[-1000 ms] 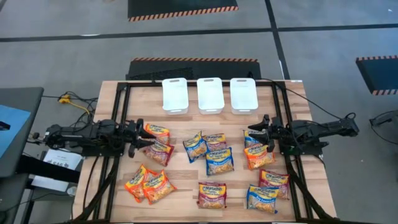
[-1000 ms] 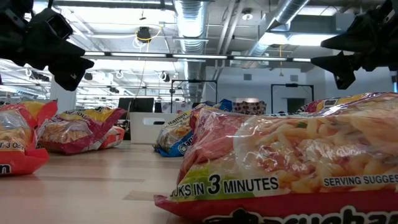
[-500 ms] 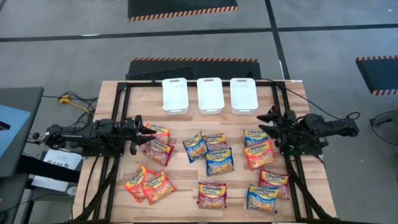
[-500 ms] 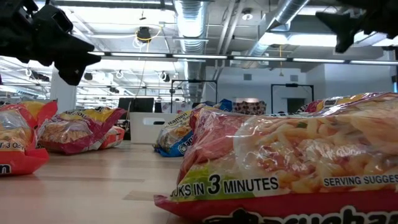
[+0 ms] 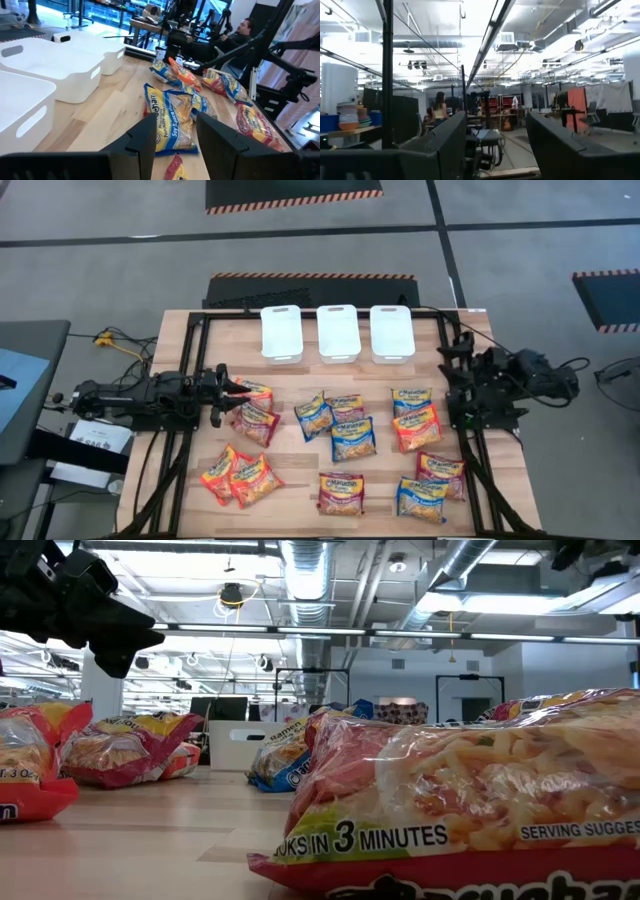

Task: Sort Maruchan noodles
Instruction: Put the blue noodle pack into the middle white bin

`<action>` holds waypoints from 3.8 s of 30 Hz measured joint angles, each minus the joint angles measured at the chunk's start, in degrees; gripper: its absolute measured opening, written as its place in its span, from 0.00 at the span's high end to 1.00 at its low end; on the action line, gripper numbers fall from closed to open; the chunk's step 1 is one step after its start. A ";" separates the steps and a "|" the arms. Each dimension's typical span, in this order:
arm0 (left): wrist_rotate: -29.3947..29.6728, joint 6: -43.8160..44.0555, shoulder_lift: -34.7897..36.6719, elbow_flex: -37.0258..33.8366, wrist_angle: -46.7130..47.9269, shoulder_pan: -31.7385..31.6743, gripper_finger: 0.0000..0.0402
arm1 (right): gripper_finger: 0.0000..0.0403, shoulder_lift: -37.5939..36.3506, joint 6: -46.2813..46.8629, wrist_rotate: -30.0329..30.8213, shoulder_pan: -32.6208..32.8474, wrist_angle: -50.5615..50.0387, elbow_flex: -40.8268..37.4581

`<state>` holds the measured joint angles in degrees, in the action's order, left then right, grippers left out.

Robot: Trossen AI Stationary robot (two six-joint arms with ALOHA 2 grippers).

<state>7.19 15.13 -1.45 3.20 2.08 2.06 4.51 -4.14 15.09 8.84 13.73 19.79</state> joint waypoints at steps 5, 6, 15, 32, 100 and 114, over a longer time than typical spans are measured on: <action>1.03 -0.11 0.00 0.00 0.01 -0.01 0.69 | 0.42 6.12 -1.06 0.00 0.00 -1.58 5.10; 1.13 -0.11 0.00 0.00 0.01 -0.01 0.69 | 0.42 7.70 -1.19 0.00 0.00 -2.93 6.48; 1.14 1.26 0.00 0.00 0.31 -0.01 0.69 | 0.42 23.77 -0.87 0.02 0.00 -12.82 16.73; 1.04 4.02 0.00 0.02 2.77 0.00 0.69 | 0.42 50.79 15.54 -0.20 0.02 -22.82 18.63; 1.19 5.15 -0.01 0.09 3.69 -0.01 0.69 | 0.99 83.46 23.61 -10.68 5.04 -38.29 33.26; 1.19 5.25 0.00 0.09 3.70 -0.01 0.69 | 0.99 83.46 22.17 -2.34 5.79 -53.98 43.90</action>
<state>8.38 20.38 -1.45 3.29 5.78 2.04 87.96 18.03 12.75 14.63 -40.25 63.69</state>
